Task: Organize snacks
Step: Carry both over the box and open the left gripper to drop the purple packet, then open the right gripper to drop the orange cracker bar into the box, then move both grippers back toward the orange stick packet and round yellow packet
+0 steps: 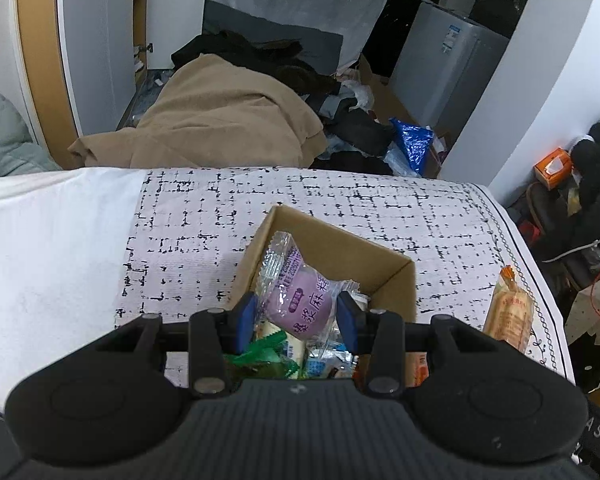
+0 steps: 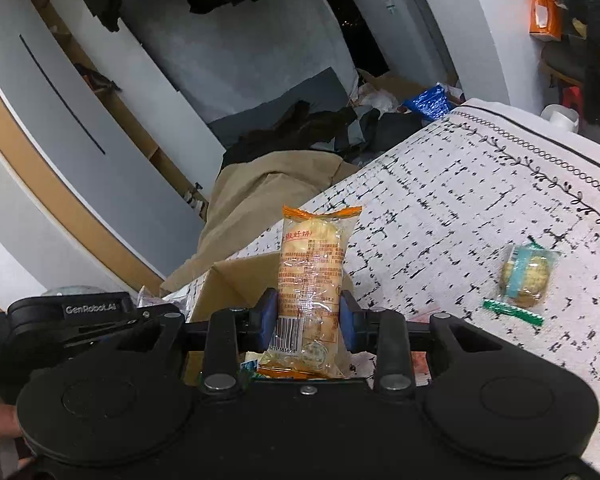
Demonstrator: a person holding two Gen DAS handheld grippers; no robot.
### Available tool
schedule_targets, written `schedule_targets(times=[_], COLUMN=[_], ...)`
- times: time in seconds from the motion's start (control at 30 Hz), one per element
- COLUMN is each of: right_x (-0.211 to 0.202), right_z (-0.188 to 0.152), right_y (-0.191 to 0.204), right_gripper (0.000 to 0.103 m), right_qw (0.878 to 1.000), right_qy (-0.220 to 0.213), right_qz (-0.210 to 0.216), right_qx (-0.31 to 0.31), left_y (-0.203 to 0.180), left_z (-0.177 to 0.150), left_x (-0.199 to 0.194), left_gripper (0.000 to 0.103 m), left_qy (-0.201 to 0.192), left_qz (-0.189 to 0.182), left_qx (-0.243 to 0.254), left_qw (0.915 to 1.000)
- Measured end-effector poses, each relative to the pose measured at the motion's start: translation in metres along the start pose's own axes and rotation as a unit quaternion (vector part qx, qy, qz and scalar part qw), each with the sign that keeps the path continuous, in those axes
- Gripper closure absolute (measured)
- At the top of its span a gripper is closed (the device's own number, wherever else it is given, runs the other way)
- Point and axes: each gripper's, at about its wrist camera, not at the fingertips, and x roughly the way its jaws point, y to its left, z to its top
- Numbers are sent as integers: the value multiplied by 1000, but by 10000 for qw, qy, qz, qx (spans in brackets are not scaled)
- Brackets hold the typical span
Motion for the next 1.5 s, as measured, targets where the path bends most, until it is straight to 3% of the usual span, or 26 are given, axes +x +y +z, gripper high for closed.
schedule_targets(times=[0.4,0.63,0.7,0.73,0.77,0.83,0.93,1.07,1.13,1.5], right_x=[30,46,48,49,49,47,42,30,22,-17], right_z=[2,9,9,8,7,5,4,6,8,19], right_y=[18,34,38,40,44,46,42,35,31,4], right_gripper=[71,70,67,60,45,37,37,37,37,32], right_qw=[9997,9995,9994,9992,9989,9988,9991,9996,9997,9987], right_qy=[223,269,259,244,251,217,270,260,235,221], right_qz=[43,136,227,288,364,381,289,89,43,-367], right_qx=[-91,-106,-105,-126,-169,-233,-165,-95,-84,-281], left_y=[13,19,22,23,24,26,29,30,28,10], left_z=[11,31,34,35,35,34,31,28,27,9], left_x=[30,23,22,21,20,20,18,14,11,-4], left_gripper=[57,52,50,50,49,48,45,25,20,12], left_qy=[321,256,231,230,233,253,316,385,419,465], left_qz=[91,30,39,41,44,55,28,-25,-31,-146], left_qx=[-43,59,46,37,32,30,9,11,81,121], left_qw=[9994,9997,9997,9997,9997,9997,9995,9993,9991,9987])
